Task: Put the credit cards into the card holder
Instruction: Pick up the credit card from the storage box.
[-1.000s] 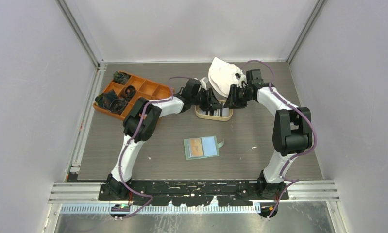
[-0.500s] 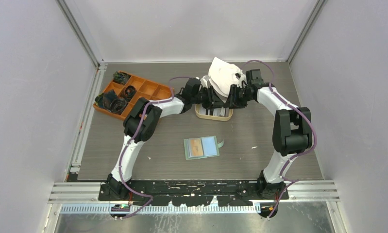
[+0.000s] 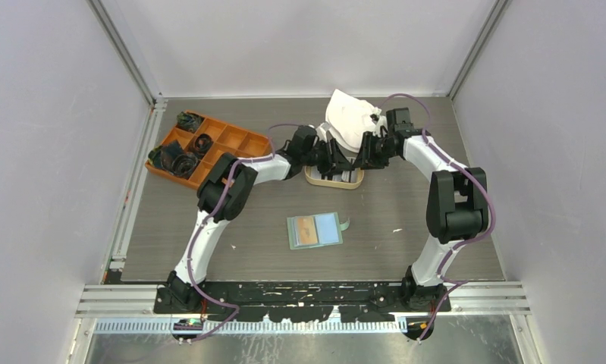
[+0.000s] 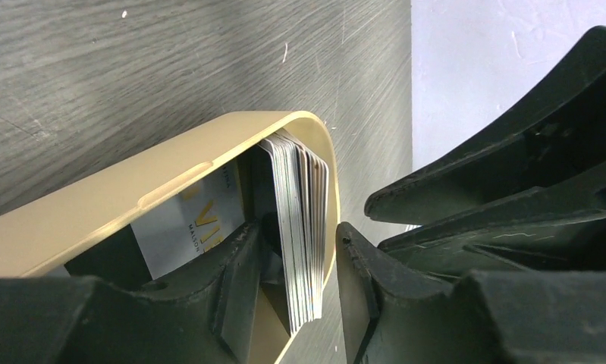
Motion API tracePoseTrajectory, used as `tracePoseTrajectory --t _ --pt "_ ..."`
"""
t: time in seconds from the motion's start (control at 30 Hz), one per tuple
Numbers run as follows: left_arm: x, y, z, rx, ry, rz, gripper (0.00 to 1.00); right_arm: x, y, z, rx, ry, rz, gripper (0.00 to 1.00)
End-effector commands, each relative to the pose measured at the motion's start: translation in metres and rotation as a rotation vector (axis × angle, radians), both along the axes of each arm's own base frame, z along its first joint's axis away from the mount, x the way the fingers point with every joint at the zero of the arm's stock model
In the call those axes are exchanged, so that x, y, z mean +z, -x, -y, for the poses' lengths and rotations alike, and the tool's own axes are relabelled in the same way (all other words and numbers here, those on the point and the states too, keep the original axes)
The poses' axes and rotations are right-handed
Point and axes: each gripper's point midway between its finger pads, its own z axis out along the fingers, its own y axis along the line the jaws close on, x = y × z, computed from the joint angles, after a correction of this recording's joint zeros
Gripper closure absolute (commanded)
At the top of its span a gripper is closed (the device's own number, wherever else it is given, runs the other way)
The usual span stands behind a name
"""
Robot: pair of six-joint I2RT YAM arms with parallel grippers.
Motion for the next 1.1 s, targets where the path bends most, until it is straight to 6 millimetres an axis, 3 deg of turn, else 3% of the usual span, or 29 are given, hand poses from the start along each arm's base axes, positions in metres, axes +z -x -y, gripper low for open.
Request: tracePoseTrajectory --t 0.0,1.07 --pt "0.018 0.005 0.017 -0.049 0.029 0.042 0.58 0.028 -0.014 0.003 -0.015 -0.011 0.087 0.63" --pt "0.047 -0.010 -0.020 0.003 0.056 0.070 0.65 0.022 -0.013 0.003 -0.010 -0.020 0.066 0.63"
